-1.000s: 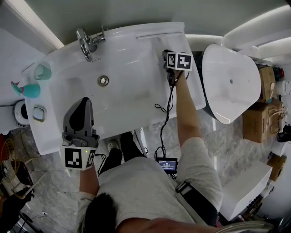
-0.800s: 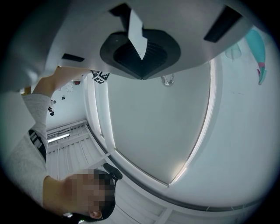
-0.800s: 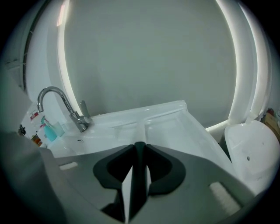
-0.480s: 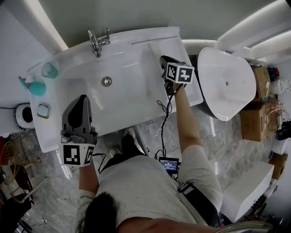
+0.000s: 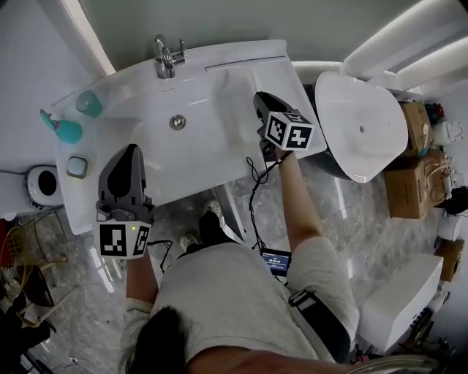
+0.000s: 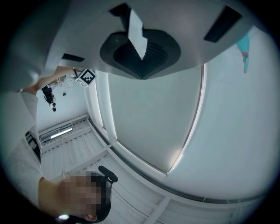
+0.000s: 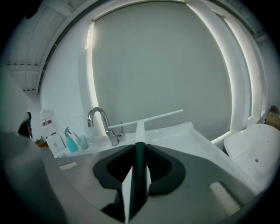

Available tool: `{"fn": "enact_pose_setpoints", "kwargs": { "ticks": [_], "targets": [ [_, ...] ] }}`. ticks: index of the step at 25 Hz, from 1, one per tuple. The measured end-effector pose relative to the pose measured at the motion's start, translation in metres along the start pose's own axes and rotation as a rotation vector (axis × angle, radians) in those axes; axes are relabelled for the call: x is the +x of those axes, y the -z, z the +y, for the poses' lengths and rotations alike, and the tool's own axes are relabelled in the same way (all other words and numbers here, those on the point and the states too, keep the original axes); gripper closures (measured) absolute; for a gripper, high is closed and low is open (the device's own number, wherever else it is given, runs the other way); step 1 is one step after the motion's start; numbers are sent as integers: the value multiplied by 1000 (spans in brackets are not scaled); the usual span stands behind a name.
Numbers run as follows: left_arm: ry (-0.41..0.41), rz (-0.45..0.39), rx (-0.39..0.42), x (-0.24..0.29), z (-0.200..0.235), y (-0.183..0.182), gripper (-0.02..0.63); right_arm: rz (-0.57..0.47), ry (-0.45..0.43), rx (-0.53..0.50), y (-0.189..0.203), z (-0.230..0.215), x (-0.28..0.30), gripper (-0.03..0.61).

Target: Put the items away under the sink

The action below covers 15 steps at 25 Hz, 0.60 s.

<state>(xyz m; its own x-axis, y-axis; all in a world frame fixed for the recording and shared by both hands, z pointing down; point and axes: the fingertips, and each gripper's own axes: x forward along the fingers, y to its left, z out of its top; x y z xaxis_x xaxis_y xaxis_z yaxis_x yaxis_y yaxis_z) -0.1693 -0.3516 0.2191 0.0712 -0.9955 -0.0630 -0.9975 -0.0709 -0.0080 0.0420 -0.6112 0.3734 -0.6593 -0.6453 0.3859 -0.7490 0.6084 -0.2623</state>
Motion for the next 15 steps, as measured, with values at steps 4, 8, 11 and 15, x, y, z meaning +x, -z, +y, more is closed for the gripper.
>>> {"fn": "enact_pose_setpoints", "kwargs": {
  "ticks": [4, 8, 11, 15],
  "targets": [
    [-3, -10, 3, -24, 7, -7, 606, -57, -7, 1, -2, 31, -28, 479],
    [-10, -27, 7, -51, 13, -14, 606, -111, -22, 2, -2, 63, -57, 479],
    [-17, -40, 9, -71, 16, -21, 606, -140, -35, -2, -2, 86, -77, 479],
    [-30, -57, 12, -97, 21, -28, 606, -171, -55, 2, 3, 115, -101, 479]
  ]
}}
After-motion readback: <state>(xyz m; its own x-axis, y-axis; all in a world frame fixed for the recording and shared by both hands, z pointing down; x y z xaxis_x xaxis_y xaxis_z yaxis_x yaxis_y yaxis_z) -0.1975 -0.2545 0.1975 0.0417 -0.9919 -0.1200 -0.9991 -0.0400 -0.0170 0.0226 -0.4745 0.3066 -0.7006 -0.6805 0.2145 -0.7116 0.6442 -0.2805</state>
